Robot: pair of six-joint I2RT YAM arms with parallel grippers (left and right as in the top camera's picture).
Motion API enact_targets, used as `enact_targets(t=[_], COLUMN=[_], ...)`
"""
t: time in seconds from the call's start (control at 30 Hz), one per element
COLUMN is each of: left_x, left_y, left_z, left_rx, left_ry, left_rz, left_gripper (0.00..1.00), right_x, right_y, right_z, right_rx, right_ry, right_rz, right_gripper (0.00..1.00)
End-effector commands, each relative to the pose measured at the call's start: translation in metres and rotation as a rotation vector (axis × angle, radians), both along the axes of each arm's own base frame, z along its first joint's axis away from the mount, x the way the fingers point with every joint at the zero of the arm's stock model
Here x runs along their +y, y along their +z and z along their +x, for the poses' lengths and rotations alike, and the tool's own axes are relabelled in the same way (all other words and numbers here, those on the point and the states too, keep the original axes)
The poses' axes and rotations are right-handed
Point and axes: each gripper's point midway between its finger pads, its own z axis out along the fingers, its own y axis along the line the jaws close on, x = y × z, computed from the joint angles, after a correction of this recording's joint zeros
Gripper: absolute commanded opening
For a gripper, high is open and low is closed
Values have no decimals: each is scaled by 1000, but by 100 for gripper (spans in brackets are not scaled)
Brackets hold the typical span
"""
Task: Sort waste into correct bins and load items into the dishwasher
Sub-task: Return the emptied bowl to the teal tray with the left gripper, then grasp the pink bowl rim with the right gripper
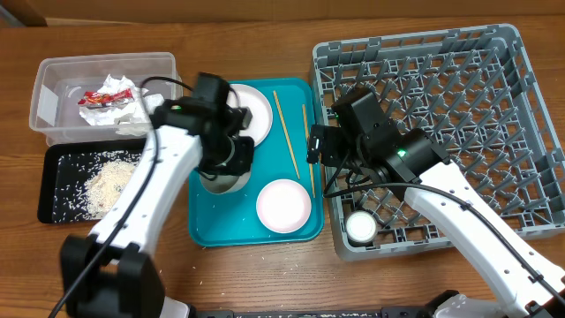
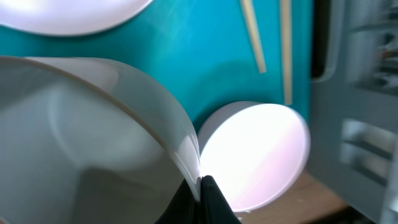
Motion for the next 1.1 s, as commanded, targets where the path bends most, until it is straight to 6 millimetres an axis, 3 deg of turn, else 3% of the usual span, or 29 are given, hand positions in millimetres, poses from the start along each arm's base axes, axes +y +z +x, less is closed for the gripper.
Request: enact_targets(t=[0.0,0.23,0.4,0.47,0.67,0.77,0.8,0.9,1.07], left_x=[5,3,4,4,-3,2,16,46,91], left_y=[-23,-47,-54,-51,-15,16,35,54,62], left_z=[-5,-19,-22,-18,8,28,42,57,70], left_rx=[54,163,190,174,86,-4,-67,-124,-139], left_ry=[18,-12,-19,-37,-32,0,53,154,299], left_rz=[125,173,184,179,150,121,102,83,13], left_gripper=[4,9,42,46,46,46,46,48,50], right_x=[-1,-1,-1,-1,20,32,41,54,75], right_y=[19,18,18,18,3,-7,-14,-23,-42], right_z=[3,2,2,3,1,-3,-8,-18,-31], right_rx=[-54,-51,-51,-51,2,20,18,10,-9], right_ry=[15,14,14,15,81,140,213,351,595], right_rz=[11,10,10,9,52,36,5,-41,-102], right_gripper=[98,98,98,98,98,97,97,94,82])
